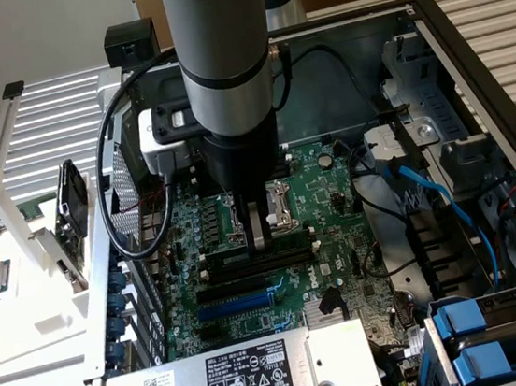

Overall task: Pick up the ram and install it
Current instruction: 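Insert the ram into the slot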

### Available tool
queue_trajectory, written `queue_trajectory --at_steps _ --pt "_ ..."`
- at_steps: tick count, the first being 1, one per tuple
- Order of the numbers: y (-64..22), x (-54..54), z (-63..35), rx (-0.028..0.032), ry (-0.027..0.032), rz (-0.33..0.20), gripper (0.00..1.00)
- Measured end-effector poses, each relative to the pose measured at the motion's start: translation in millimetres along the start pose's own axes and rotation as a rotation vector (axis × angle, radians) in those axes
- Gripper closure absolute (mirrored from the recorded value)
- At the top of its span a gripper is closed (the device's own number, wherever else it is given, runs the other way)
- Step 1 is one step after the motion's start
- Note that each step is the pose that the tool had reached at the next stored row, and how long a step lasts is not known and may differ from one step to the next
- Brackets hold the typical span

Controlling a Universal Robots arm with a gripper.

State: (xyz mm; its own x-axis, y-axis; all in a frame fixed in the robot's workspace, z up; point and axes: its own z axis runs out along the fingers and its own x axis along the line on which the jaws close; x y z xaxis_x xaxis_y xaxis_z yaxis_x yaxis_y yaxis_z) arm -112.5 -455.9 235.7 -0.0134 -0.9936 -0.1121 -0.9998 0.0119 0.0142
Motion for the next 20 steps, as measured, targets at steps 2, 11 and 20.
queue_trajectory --at_steps 2,11,20 --pt "0.3 0.1 0.2 0.0023 0.0000 0.000 0.88" --pt "1.1 0.3 0.3 0.0063 0.0001 -0.001 0.88" --pt "1.1 0.8 1.0 0.0068 -0.0003 0.003 0.88"
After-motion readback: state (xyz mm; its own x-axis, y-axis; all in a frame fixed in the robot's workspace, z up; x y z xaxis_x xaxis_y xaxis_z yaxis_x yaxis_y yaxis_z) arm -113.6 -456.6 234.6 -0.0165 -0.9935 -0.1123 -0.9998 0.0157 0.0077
